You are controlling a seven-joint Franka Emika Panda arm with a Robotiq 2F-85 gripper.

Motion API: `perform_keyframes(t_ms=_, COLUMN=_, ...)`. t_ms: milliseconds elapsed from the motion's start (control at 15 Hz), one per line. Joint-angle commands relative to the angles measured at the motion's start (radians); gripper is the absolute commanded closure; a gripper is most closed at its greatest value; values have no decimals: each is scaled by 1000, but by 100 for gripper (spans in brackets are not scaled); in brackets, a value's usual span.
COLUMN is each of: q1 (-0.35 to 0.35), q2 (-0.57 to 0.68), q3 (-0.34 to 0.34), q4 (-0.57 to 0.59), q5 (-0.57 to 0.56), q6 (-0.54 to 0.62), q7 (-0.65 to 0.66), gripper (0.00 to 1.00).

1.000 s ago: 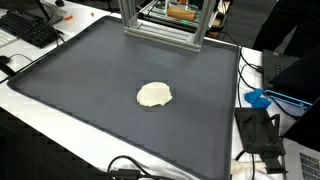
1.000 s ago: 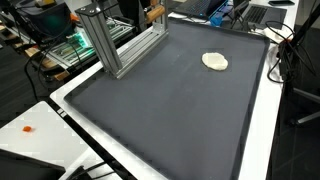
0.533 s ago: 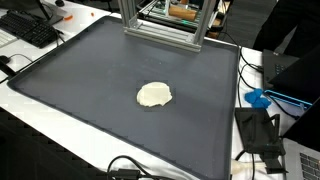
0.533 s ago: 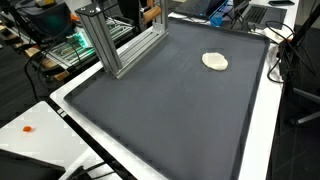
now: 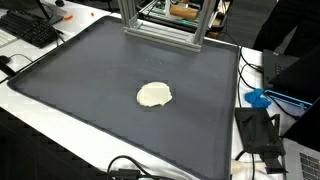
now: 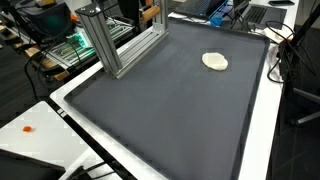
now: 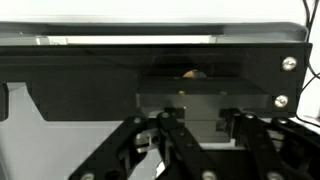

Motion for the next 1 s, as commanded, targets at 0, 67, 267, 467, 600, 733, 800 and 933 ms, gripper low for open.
perform_keyframes(t_ms=0, q1=-1, q2=-50, q3=3, q4=-38, q5=36, q6=-4, q7=-3, gripper=78)
perform_keyframes(t_ms=67, q1=-1, q2=-51, q3=4, q4=-41, q5=39, q6=-4, q7=-3, gripper=78)
perform_keyframes(t_ms=267, q1=-8, q2=-52, q3=6, q4=-42, q5=38, q6=3, q7=8, gripper=28)
perform_keyframes(t_ms=467, q1=-11, q2=-46, q3=6, q4=-32, q5=33, q6=0, q7=5, gripper=14)
perform_keyframes(t_ms=600, q1=-14, q2=-42, q3=7, q4=-24, q5=26, q6=-3, q7=2, gripper=1)
perform_keyframes(t_ms=733, q1=-17, q2=-34, q3=7, q4=-8, q5=18, q6=-6, q7=-5, gripper=0)
perform_keyframes(t_ms=800, q1=-16, q2=-29, q3=6, q4=1, q5=15, q6=-13, q7=-11, gripper=0)
perform_keyframes(t_ms=933, q1=-22, q2=-17, q3=6, q4=22, q5=1, q6=-19, q7=-18, gripper=0)
